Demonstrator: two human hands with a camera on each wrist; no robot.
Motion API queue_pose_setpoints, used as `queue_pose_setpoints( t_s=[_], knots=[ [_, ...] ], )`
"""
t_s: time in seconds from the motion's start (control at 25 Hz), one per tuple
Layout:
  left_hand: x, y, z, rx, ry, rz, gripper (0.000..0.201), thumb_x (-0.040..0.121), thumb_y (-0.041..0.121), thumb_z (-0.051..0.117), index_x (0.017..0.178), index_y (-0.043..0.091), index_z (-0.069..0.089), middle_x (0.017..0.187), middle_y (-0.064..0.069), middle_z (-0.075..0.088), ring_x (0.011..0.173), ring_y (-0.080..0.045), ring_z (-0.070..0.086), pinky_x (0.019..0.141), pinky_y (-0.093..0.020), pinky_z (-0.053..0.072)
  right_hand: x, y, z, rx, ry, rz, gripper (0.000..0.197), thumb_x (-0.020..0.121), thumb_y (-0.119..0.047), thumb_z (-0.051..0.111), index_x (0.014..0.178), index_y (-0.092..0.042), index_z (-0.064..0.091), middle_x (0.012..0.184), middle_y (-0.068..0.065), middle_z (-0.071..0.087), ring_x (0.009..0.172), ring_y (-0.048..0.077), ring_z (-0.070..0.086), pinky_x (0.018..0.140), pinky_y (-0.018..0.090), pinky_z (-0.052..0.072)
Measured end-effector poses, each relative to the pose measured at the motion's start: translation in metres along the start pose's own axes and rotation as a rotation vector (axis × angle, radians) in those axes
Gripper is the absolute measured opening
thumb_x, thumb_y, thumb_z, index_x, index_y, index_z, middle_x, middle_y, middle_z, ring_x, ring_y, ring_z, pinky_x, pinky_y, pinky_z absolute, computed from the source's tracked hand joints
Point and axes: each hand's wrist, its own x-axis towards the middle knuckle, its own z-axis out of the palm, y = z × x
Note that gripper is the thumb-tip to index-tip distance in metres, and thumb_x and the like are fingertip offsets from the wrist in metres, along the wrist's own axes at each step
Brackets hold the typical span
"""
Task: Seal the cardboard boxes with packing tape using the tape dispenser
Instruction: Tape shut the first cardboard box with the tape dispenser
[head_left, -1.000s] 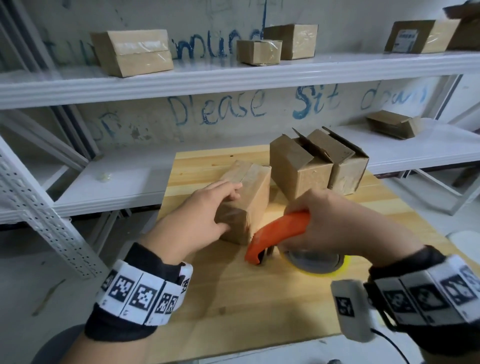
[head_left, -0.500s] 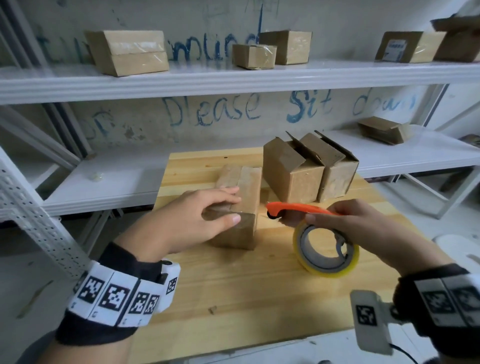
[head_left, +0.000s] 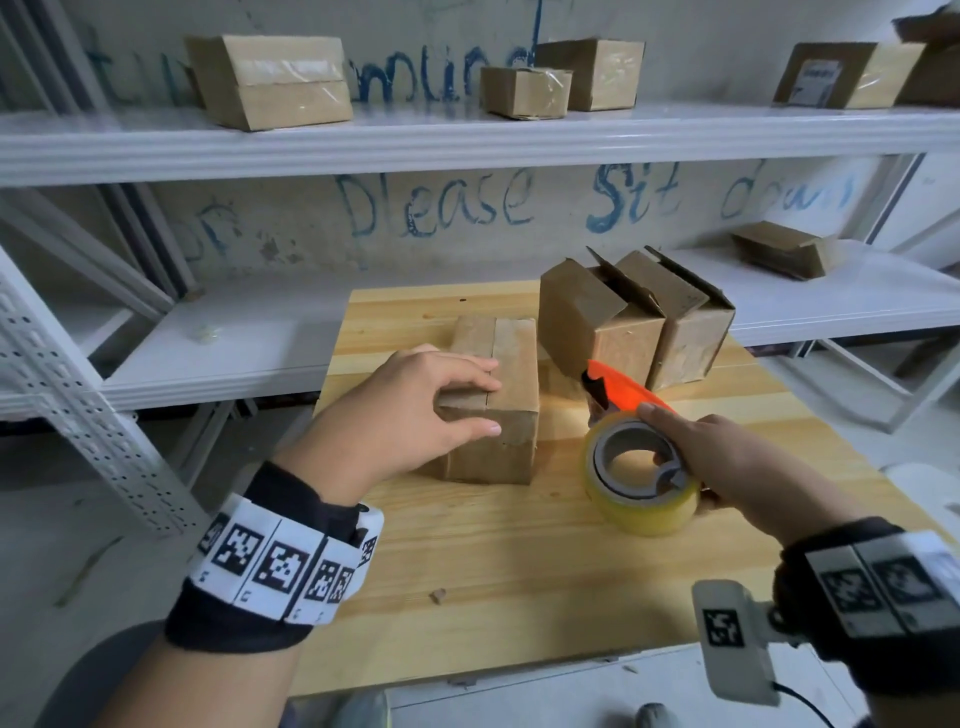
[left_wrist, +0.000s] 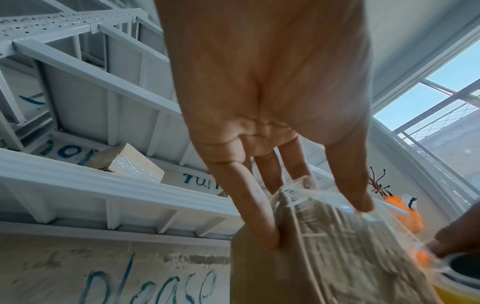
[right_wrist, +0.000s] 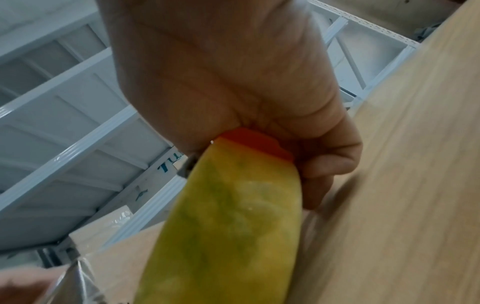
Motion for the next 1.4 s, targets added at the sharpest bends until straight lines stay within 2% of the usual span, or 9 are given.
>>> queue_pose_setpoints(
  t_s=[0.12, 0.28, 0.44, 0.6, 0.68, 0.8, 1.0, 1.24, 1.4],
  knots=[
    [-0.002, 0.009, 0.002, 0.065, 0.037, 0.012, 0.022, 0.079, 0.046, 0.078, 0.094, 0.039, 0.064, 0.122, 0.028, 0.060, 0.120, -0.003, 0.051, 0.099, -0.040, 0.049, 0.000, 0.002, 0.001, -0.195, 0.048, -0.048, 0.048, 0.099, -0.052, 0.041, 0.080, -0.010, 0.054, 0.075, 0.013, 0.057, 0.061, 0.022, 0.053, 0.067, 0.037, 0.047],
    [-0.002, 0.027, 0.008, 0.218, 0.077, 0.031, 0.025, 0.083, 0.048, 0.074, 0.094, 0.030, 0.060, 0.113, 0.020, 0.058, 0.109, -0.009, 0.051, 0.078, -0.039, 0.054, -0.005, 0.001, 0.003, -0.262, 0.076, -0.124, 0.055, 0.100, -0.048, 0.045, 0.061, -0.009, 0.050, 0.056, 0.005, 0.049, 0.051, 0.020, 0.044, 0.053, 0.030, 0.035],
    [-0.004, 0.019, 0.006, 0.130, 0.008, 0.024, 0.026, 0.082, 0.050, 0.075, 0.101, 0.036, 0.065, 0.127, 0.026, 0.056, 0.119, -0.003, 0.048, 0.097, -0.040, 0.050, -0.015, -0.004, 0.009, -0.355, 0.220, -0.216, 0.043, 0.097, -0.044, 0.047, 0.093, -0.005, 0.063, 0.080, 0.008, 0.063, 0.076, 0.027, 0.060, 0.071, 0.041, 0.054],
    [-0.010, 0.013, -0.006, -0.098, -0.071, -0.002, 0.051, 0.086, 0.043, 0.073, 0.133, 0.050, 0.054, 0.154, 0.030, 0.025, 0.136, 0.004, 0.037, 0.109, -0.030, 0.041, -0.040, -0.025, 0.025, -0.393, 0.354, -0.425, 0.035, 0.093, -0.045, 0.052, 0.111, -0.015, 0.059, 0.095, 0.002, 0.053, 0.094, 0.026, 0.052, 0.082, 0.038, 0.046],
    [-0.011, 0.014, -0.008, -0.095, 0.031, -0.024, 0.047, 0.087, 0.045, 0.071, 0.129, 0.037, 0.051, 0.143, 0.021, 0.035, 0.128, 0.002, 0.046, 0.102, -0.029, 0.049, -0.051, -0.032, 0.035, -0.455, 0.437, -0.534, 0.037, 0.089, -0.049, 0.049, 0.103, -0.017, 0.060, 0.091, 0.001, 0.054, 0.091, 0.027, 0.047, 0.082, 0.040, 0.043],
    [-0.012, 0.022, -0.009, 0.123, 0.073, -0.137, 0.032, 0.087, 0.058, 0.062, 0.096, 0.029, 0.050, 0.101, 0.016, 0.050, 0.088, -0.002, 0.055, 0.078, -0.033, 0.051, -0.052, -0.036, 0.044, -0.374, 0.351, -0.604, 0.035, 0.085, -0.051, 0.051, 0.096, -0.019, 0.058, 0.089, -0.003, 0.055, 0.084, 0.020, 0.052, 0.073, 0.034, 0.045],
    [-0.012, 0.019, -0.006, 0.296, -0.020, -0.248, 0.056, 0.085, 0.074, 0.050, 0.071, 0.020, 0.053, 0.067, 0.005, 0.059, 0.058, -0.016, 0.054, 0.054, -0.030, 0.041, -0.043, -0.036, 0.050, -0.382, 0.260, -0.572, 0.032, 0.089, -0.053, 0.053, 0.093, -0.022, 0.058, 0.082, -0.006, 0.057, 0.071, 0.012, 0.055, 0.062, 0.031, 0.048],
    [-0.011, 0.019, -0.005, 0.257, -0.119, -0.238, 0.051, 0.089, 0.059, 0.060, 0.062, 0.016, 0.055, 0.057, 0.006, 0.049, 0.051, -0.015, 0.045, 0.052, -0.027, 0.033, -0.035, -0.035, 0.054, -0.349, 0.212, -0.605, 0.023, 0.093, -0.037, 0.058, 0.077, -0.021, 0.061, 0.068, -0.005, 0.060, 0.060, 0.013, 0.058, 0.059, 0.037, 0.055],
    [-0.010, 0.013, -0.004, 0.186, -0.139, -0.230, 0.048, 0.093, 0.052, 0.060, 0.062, 0.016, 0.068, 0.058, 0.004, 0.068, 0.051, -0.013, 0.058, 0.055, -0.028, 0.048, -0.031, -0.033, 0.056, -0.312, 0.220, -0.642, 0.025, 0.093, -0.032, 0.059, 0.072, -0.018, 0.062, 0.064, -0.002, 0.057, 0.059, 0.018, 0.056, 0.059, 0.040, 0.053]
  ],
)
